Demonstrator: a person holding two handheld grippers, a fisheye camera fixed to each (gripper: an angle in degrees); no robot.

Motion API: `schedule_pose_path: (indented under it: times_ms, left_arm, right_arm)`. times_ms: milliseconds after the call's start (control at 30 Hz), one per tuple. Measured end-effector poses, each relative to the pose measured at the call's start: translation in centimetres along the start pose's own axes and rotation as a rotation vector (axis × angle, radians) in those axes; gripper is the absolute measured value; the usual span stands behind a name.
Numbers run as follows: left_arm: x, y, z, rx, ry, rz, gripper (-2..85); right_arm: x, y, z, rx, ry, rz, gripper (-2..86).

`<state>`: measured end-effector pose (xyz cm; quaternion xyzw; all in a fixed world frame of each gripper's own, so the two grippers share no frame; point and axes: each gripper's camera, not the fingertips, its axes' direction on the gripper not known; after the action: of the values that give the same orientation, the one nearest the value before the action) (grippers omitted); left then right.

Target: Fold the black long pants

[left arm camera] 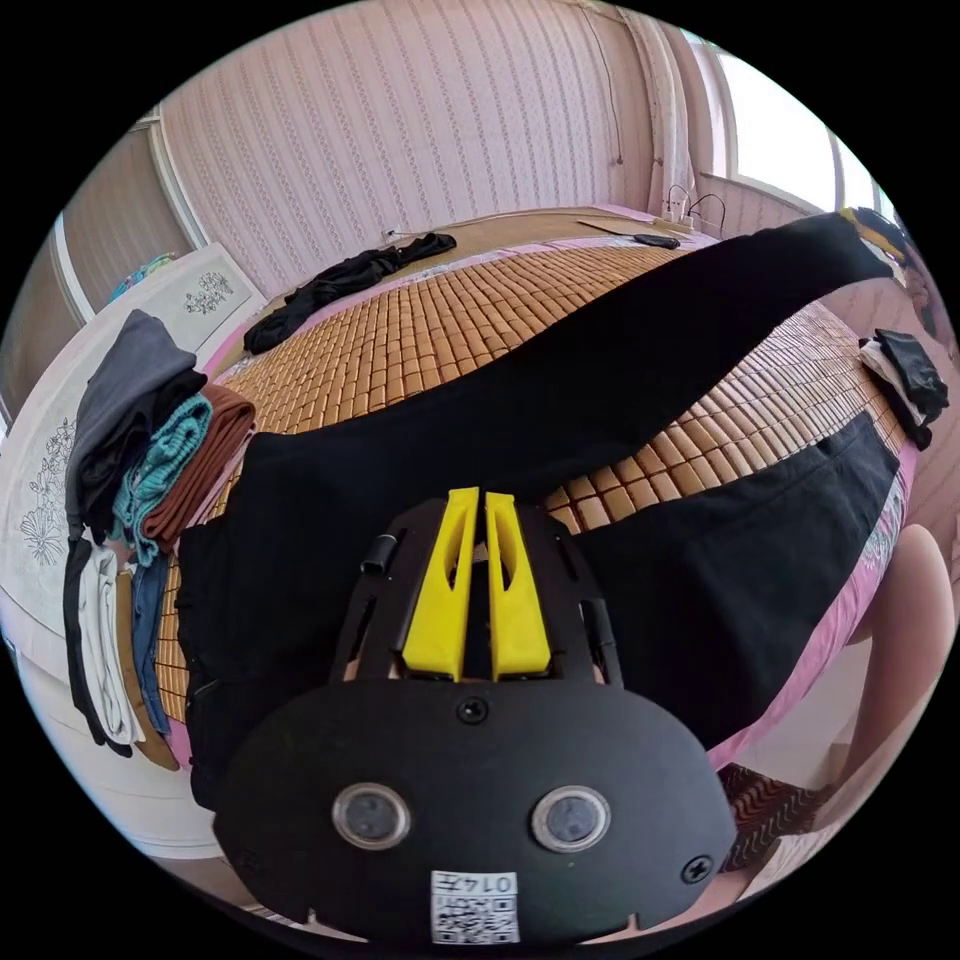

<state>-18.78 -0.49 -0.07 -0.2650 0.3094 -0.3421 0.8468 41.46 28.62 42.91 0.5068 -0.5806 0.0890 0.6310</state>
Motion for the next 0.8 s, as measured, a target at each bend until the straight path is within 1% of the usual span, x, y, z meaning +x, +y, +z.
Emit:
schedule_pose_path:
  times_ms: [67, 133, 233, 267, 333, 400, 433, 467, 500, 567, 633, 700, 767, 800]
  left_arm:
    - [-0.1, -0.6, -0.4, 0.011, -0.016, 0.008, -0.2]
    - [-0.3, -1.2, -0.3, 0.004, -0.021, 0.009, -0.2]
    - [-0.5, -1.3, 0.2, -0.009, 0.009, 0.000, 0.0]
    - [-0.5, -1.3, 0.2, -0.006, 0.018, -0.002, 0.0]
    - [-0.4, -1.0, -0.4, 0.025, 0.030, 0.004, 0.1]
    - [-0.3, -0.8, -0.7, 0.027, 0.036, 0.027, 0.2]
    - [-0.3, -0.7, -1.1, 0.034, 0.039, 0.044, 0.3]
    - [-0.4, -0.6, -1.3, 0.039, 0.041, 0.051, 0.3]
    - [-0.6, -0.5, -1.7, 0.049, 0.048, 0.061, 0.3]
    - [-1.0, -0.6, -1.8, 0.046, 0.061, 0.066, 0.4]
    - [-1.4, -0.9, -1.3, 0.025, 0.082, 0.065, 0.4]
    - [-1.2, -1.3, -0.6, 0.007, 0.093, 0.072, 0.3]
    - [-0.5, -1.7, 0.4, -0.015, 0.106, 0.088, 0.3]
    - [-0.1, -1.9, 1.1, -0.035, 0.118, 0.093, 0.2]
  right_arm:
    - [1.6, -0.6, -0.9, 0.044, -0.011, 0.080, -0.5]
    - [3.1, -1.1, 0.0, -0.002, 0.190, 0.111, -0.2]
    - [4.1, -0.5, 3.3, -0.098, 0.368, 0.115, 0.6]
    - [4.2, -0.4, 4.0, -0.109, 0.400, 0.111, 0.9]
    - [4.9, 0.5, 5.5, -0.055, 0.568, 0.154, 2.4]
    - [5.3, 0.6, 6.2, -0.044, 0.588, 0.165, 4.3]
    - [5.1, 0.5, 6.8, -0.063, 0.554, 0.149, 5.5]
    - [4.8, 0.4, 7.3, -0.075, 0.532, 0.128, 5.9]
    - [3.9, 0.3, 8.6, -0.119, 0.500, 0.055, 6.4]
    - [2.5, 0.5, 11.0, -0.212, 0.536, -0.058, 6.3]
    - [1.3, 1.0, 14.5, -0.308, 0.628, -0.170, 5.9]
    - [1.4, 1.1, 16.7, -0.351, 0.681, -0.196, 5.1]
    - [2.2, 0.9, 18.4, -0.376, 0.728, -0.176, 3.4]
    - [3.1, 0.7, 19.3, -0.407, 0.756, -0.132, 2.2]
